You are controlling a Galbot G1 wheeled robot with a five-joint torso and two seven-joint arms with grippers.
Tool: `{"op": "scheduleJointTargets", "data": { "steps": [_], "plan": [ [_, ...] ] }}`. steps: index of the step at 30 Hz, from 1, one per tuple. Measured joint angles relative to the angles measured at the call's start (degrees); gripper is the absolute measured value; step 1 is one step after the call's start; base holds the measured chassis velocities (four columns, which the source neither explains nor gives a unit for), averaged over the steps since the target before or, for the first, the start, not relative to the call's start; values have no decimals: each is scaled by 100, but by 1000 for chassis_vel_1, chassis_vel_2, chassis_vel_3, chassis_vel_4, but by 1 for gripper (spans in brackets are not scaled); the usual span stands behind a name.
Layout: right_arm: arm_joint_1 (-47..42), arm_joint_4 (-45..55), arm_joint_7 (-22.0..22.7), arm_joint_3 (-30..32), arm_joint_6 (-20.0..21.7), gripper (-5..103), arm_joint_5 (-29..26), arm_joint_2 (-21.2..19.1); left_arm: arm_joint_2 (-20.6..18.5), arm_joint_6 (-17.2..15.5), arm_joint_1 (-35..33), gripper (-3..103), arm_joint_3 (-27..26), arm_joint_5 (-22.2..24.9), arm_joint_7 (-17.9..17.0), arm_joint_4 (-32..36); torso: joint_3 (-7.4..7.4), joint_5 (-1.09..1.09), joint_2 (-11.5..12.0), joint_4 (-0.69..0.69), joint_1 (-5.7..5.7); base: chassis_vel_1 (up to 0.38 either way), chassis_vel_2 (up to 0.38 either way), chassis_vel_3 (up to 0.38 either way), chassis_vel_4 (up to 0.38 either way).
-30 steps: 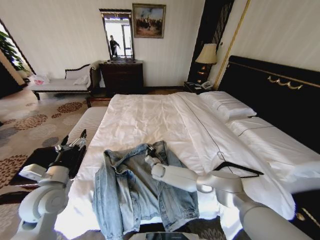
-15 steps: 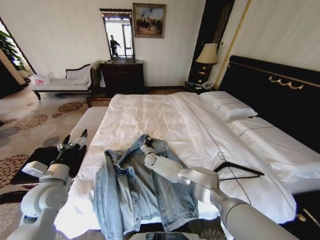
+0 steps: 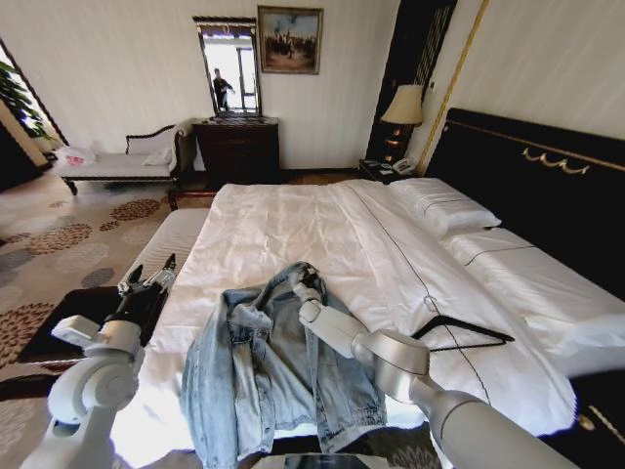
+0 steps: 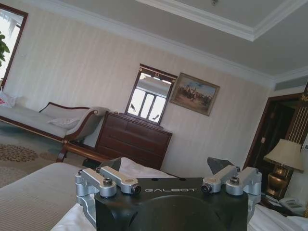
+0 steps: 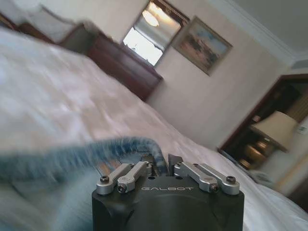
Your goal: Pick up the clothes from the bed and hang them on the clothes hanger.
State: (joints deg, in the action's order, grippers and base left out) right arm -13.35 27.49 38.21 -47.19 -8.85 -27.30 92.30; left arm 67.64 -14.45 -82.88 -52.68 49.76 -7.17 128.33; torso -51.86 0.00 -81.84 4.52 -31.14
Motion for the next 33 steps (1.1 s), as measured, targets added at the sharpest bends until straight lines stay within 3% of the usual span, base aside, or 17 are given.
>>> {"op": "scheduleJointTargets", "data": {
  "steps": [4, 6, 7, 11, 13, 14, 16, 17, 20, 25, 33],
  "plan": [
    [-4, 608, 289, -228, 139, 31, -113, -183, -12, -19, 13, 100, 27, -5, -6, 42, 0, 3, 0, -7, 0, 0, 0, 0, 0],
    [-4, 1080, 862, -270, 557, 42, -263, -630, -15, -32, 7, 100, 58, -49, -8, 45, 0, 0, 0, 0, 0, 4, 25, 7, -5],
    [-4, 1080, 862, -270, 557, 42, -263, -630, -15, -32, 7, 100, 58, -49, -8, 45, 0, 0, 0, 0, 0, 0, 0, 0, 0],
    [-20, 1794, 1177, -264, 777, 65, -444, -1188, 26, -39, -28, 100, 118, -93, -6, 31, 0, 1, 0, 2, -1, 0, 0, 0, 0],
    [-49, 2127, 1189, -259, 753, 65, -497, -1345, 35, -41, -35, 100, 125, -95, -6, 30, 0, 1, 0, 2, 0, 0, 0, 0, 0],
    [-84, 2512, 1189, -264, 714, 70, -588, -1481, 40, -42, -41, 100, 129, -98, -6, 26, 0, 1, 0, 2, -1, 0, 0, 0, 0],
    [-153, 3592, 1201, -412, 711, 81, -1171, -1835, 51, -45, -61, 100, 130, -101, -6, 20, 0, 1, 0, 0, -1, 0, 0, 0, 0],
    [-153, 3592, 1201, -412, 711, 81, -1171, -1835, 51, -45, -61, 100, 130, -101, -6, 20, 0, 1, 0, 0, -1, 0, 0, 0, 0],
    [-355, 5154, 1590, -791, 1163, 96, -2288, -2302, 66, -48, -84, 100, 125, -102, -15, 26, 1, 1, -1, -2, 1, 0, 0, 0, 0],
    [-649, 5761, 2170, -1312, 1710, 100, -2554, -2519, 75, -55, -95, 100, 121, -105, -28, 56, 1, 1, -1, 1, 1, 0, 0, 0, 0],
    [-816, 5613, 2059, -1595, 1579, 100, -2266, -2434, 92, -57, -147, 100, 44, -111, -34, 73, 0, 0, 0, 0, 0, 0, 0, 0, 0]
  ]
}}
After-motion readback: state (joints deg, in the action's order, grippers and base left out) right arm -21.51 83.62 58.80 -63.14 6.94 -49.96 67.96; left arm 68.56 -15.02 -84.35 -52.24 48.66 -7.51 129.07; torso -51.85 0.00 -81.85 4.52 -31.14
